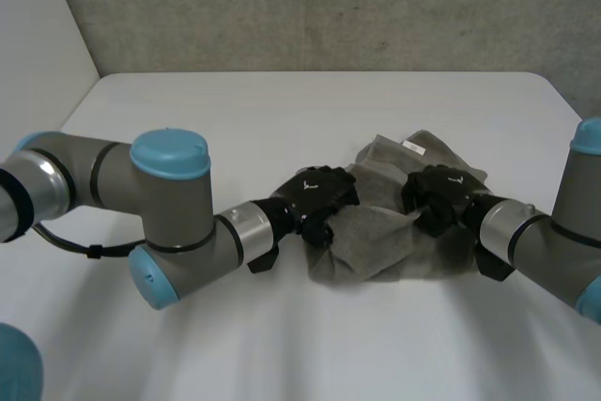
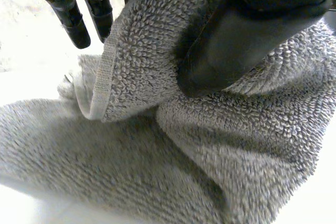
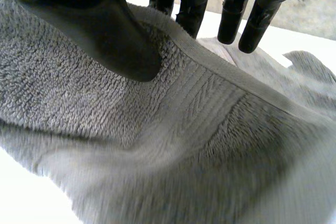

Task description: Fold the towel.

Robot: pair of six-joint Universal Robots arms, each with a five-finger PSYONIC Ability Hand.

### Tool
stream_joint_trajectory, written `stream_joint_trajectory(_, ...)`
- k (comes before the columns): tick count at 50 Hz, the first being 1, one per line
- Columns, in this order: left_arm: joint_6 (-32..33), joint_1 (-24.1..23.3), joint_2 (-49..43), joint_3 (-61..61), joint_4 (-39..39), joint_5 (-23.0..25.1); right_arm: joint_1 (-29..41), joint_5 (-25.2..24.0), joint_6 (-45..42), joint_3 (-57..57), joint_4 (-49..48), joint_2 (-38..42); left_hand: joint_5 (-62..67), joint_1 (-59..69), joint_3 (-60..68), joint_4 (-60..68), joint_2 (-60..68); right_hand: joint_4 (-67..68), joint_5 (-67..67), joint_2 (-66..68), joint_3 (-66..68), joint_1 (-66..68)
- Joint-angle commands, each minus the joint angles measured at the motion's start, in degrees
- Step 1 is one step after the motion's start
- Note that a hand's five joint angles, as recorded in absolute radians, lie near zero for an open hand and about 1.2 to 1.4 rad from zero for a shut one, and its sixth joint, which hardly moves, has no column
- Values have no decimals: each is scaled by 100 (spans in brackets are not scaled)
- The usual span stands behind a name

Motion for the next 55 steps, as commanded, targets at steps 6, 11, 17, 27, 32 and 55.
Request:
stream_joint_trajectory(6, -63, 189, 1247, 751, -2, -628, 42, -906, 98, -2177, 362, -314, 486, 656, -331, -376, 510, -435, 360, 550, -302, 400)
stream_joint_trajectory(11, -98, 338, 2011, 1104, 7, -1437, 156, -774, 703, -3190, 171, -954, 486, 656, -331, -376, 510, -435, 360, 550, -302, 400)
stream_joint_trajectory(17, -107, 347, 3215, 501, 235, -1913, 201, -668, 1321, -2867, -991, -1783, 486, 656, -331, -376, 510, -435, 360, 550, -302, 400)
stream_joint_trajectory(27, -19, 347, 4167, -2275, 1192, -2669, 209, -1660, 33, -322, -589, -2635, 486, 656, -331, -376, 510, -435, 360, 550, -302, 400)
stream_joint_trajectory(32, -19, 233, 3956, -3167, 1290, -2643, 200, -1705, -1487, 532, 184, -2215, -1127, -957, -331, -376, -1102, -435, 360, 550, -302, 400)
stream_joint_trajectory(55, 465, 558, 2910, -3097, 974, -2362, -72, -395, -2371, 771, 310, -1818, -4945, -4775, -331, -376, -4921, -435, 360, 550, -302, 400)
